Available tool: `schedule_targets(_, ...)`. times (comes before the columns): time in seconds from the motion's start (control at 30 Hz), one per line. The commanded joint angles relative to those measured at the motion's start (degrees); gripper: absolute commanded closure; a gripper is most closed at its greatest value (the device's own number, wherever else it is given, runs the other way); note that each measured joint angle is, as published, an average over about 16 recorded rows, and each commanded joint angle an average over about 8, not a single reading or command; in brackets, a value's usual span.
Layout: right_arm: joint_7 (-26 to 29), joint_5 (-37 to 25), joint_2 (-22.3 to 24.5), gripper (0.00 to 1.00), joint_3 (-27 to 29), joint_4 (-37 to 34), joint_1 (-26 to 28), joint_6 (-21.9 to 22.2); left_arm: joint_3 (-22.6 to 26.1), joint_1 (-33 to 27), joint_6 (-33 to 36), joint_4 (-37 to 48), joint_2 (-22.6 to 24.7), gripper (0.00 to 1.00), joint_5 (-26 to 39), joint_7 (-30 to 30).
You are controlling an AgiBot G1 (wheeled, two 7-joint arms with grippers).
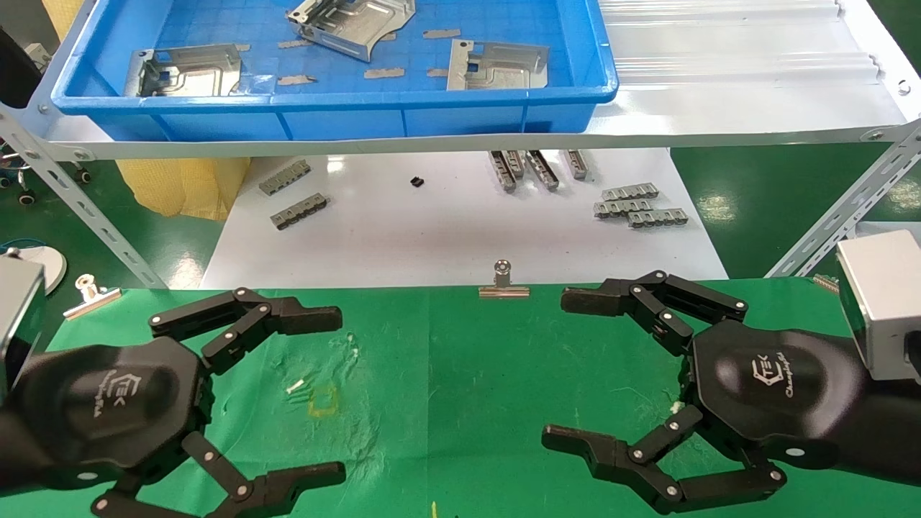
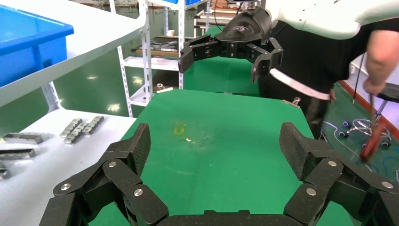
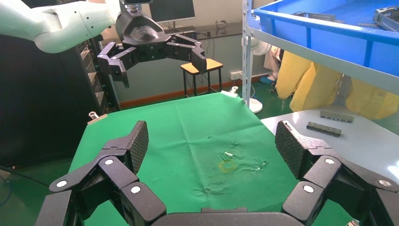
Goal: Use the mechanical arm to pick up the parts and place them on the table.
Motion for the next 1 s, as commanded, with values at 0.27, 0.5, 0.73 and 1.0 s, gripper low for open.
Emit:
schedule_targets(0.27, 0.00, 0.00, 0.00, 1.00, 0.00, 0.00, 0.00, 0.00, 0.00, 0.00, 0.00, 0.00, 0.00, 0.00, 0.00, 0.00)
schedule_targets(0.5, 0.00, 0.00, 0.00, 1.00, 0.00, 0.00, 0.00, 0.00, 0.00, 0.00, 0.00, 0.00, 0.00, 0.00, 0.00, 0.00)
schedule_targets(0.73, 0.00, 0.00, 0.00, 1.00, 0.00, 0.00, 0.00, 0.00, 0.00, 0.00, 0.00, 0.00, 0.00, 0.00, 0.00, 0.00)
schedule_targets(1.0, 0.00, 0.00, 0.00, 1.00, 0.00, 0.00, 0.00, 0.00, 0.00, 0.00, 0.00, 0.00, 0.00, 0.00, 0.00, 0.00)
